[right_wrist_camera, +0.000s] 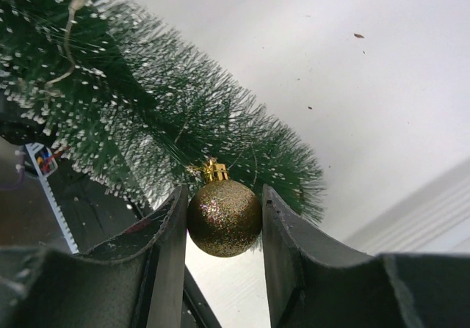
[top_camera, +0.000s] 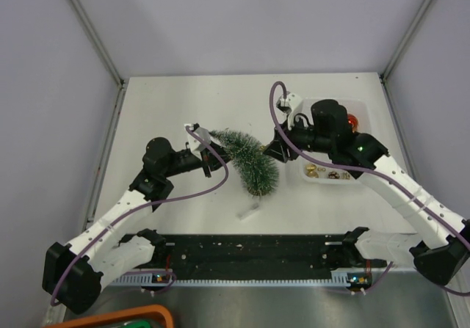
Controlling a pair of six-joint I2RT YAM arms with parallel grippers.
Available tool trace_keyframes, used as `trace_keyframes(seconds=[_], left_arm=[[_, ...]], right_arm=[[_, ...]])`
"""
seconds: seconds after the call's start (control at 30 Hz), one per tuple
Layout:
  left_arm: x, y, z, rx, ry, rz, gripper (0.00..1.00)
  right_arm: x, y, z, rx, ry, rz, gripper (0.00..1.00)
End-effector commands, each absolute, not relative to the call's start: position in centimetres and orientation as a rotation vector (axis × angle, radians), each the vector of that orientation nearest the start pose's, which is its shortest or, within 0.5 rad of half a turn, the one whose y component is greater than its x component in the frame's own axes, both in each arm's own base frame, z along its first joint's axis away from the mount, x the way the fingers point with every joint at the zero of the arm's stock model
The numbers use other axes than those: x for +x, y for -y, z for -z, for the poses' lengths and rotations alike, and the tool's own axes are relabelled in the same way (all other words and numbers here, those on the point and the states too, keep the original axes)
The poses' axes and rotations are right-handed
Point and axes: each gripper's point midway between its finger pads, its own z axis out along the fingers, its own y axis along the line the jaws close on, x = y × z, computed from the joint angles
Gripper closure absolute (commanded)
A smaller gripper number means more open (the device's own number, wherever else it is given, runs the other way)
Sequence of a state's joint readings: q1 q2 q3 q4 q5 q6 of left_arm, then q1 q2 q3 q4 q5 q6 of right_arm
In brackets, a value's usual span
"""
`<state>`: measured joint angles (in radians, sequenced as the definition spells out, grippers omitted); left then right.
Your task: Decorate the small christmas tree
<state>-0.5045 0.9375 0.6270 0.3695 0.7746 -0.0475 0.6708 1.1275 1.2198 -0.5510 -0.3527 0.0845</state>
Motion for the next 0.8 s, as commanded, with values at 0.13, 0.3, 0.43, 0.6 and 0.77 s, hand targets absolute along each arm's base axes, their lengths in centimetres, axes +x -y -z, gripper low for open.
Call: trace_keyframes(seconds=[0.13,0.3,0.43,0.6,0.77], left_arm=[[20.5,26.3,-28.3,1.002,-1.272,1.042,1.00],[20.5,26.3,-28.3,1.000,-1.271,1.042,1.00],[20.5,26.2,-28.4,0.998,-1.268,1.040,1.00],[20.4,26.2,-28.2,0.996,-1.271,1.040,1.00],[20.5,26.2,-28.4,0.987,-1.273,1.041,1.00]], right_arm=[[24.1,-25.9,-30.6,-0.851,-1.872,-0.749,0.75],[24.1,-27.0,-31.3,-0.842,-1.807,-0.815,0.72],[23.8,-27.8,-31.8,-0.811,-1.765,-0.897,0.61],[23.6,-28.0,-30.9,-0.804,-1.790,-0.921,0.53],[23.5,-27.9,-30.5,-0.789,-1.803,-0.919,0.48]])
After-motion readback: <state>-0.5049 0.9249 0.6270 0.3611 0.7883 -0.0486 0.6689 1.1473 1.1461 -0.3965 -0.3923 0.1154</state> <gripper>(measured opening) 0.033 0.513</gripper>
